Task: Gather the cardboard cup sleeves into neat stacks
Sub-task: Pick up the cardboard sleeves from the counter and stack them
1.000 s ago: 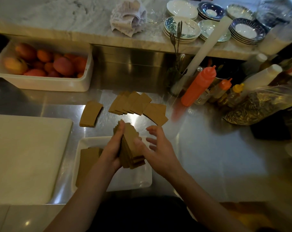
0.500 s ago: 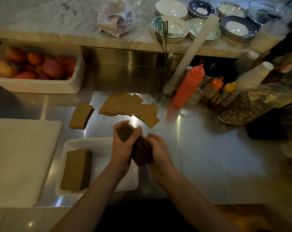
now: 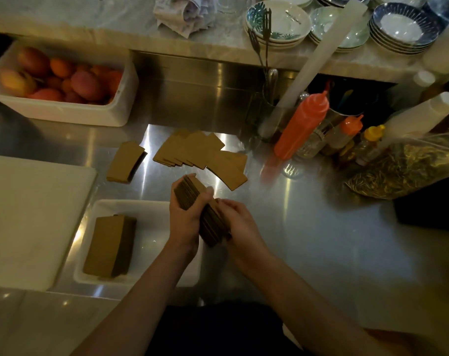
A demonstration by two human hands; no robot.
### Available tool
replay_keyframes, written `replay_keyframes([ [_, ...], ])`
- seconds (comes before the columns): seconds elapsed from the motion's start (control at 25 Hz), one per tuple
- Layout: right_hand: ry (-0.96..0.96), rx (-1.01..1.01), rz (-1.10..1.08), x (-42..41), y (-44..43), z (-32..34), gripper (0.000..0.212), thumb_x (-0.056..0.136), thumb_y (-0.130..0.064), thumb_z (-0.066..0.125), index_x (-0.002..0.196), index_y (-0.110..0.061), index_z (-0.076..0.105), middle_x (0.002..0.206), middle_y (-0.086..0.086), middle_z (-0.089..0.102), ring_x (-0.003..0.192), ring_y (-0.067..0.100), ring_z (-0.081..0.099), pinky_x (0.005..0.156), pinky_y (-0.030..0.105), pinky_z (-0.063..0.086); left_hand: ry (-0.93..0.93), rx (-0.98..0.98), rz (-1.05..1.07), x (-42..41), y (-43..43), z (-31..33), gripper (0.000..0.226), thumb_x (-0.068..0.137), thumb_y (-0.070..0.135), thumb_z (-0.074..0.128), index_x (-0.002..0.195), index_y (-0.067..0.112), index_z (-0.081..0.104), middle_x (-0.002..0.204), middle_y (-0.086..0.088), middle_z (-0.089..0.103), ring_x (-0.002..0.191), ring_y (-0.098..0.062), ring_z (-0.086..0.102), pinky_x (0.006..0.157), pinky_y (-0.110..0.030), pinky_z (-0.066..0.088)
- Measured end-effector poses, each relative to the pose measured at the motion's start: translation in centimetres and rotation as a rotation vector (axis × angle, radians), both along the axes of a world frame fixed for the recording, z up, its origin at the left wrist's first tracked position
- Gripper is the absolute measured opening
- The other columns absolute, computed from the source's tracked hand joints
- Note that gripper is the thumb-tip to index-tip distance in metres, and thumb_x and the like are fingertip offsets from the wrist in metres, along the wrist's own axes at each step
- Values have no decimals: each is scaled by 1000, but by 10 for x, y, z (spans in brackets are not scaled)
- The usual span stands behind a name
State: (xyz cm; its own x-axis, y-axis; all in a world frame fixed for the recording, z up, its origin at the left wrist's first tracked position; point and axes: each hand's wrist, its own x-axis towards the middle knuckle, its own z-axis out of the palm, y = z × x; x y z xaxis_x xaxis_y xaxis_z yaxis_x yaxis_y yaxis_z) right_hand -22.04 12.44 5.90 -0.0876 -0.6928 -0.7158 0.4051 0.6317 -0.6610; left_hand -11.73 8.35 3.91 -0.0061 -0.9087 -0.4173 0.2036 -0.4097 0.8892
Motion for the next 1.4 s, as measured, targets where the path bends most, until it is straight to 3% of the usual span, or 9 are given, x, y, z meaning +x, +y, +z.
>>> replay_keyframes([
  [0.08,77,17,4,-7,-12,-7,33,94,-41,52,124,-28,49,124,3,55,110,20,56,87,39,53,147,73,30,12,-9,-3,65,64,34,83,121,31,53,124,-24,58,94,-30,71,80,-45,59],
  [0.2,246,29,-30,-18,-44,-21,35,94,-40,53,126,-27,47,127,1,51,113,22,53,67,26,48,290,163,102,32,-28,-9,57,74,31,74,126,28,51,130,-25,58,97,-32,70,91,-54,53],
  [0.32,508,-49,100,-30,-82,-37,29,95,-33,54,120,-21,48,108,1,58,88,12,58,60,19,45,397,260,128,46,-43,-16,54,79,37,70,129,30,52,132,-22,58,102,-31,68,97,-57,48],
  [0.52,1125,-74,662,-41,-157,-78,29,89,-24,59,112,-7,60,100,9,63,98,26,64,70,23,42,520,316,41,64,-66,-24,48,77,44,72,121,32,58,107,-12,70,92,-26,71,73,-43,60],
  [0.68,1298,64,788,-38,-186,-90,56,82,-50,62,123,-14,48,119,11,53,105,27,56,83,35,45,552,316,33,76,-76,-27,61,67,42,79,122,30,56,97,-10,72,85,-24,72,63,-40,60],
  [0.76,1382,47,871,-33,-191,-96,68,78,-59,62,128,-16,44,122,12,52,109,29,55,89,38,46,559,314,7,79,-81,-26,79,47,47,91,117,29,58,95,-10,73,84,-25,72,62,-40,59],
  [0.84,1427,25,941,-29,-194,-101,69,80,-54,64,131,-14,42,123,13,52,110,29,55,92,38,46,559,318,13,82,-87,-28,89,37,49,93,116,28,59,96,-11,72,87,-27,71,63,-41,59],
  [1.04,1129,15,1111,-45,-222,-70,58,83,-31,69,134,-21,43,123,3,51,112,21,51,86,31,40,577,312,-33,93,-102,-24,120,39,51,93,140,10,43,102,-10,72,94,-25,72,67,-42,60],
  [1.4,1325,-42,1546,-54,-256,-81,54,90,-27,61,138,-25,36,125,9,52,115,29,53,91,38,45,631,309,-63,95,-114,-25,121,43,49,93,144,12,39,103,-12,70,93,-26,71,68,-41,59],
])
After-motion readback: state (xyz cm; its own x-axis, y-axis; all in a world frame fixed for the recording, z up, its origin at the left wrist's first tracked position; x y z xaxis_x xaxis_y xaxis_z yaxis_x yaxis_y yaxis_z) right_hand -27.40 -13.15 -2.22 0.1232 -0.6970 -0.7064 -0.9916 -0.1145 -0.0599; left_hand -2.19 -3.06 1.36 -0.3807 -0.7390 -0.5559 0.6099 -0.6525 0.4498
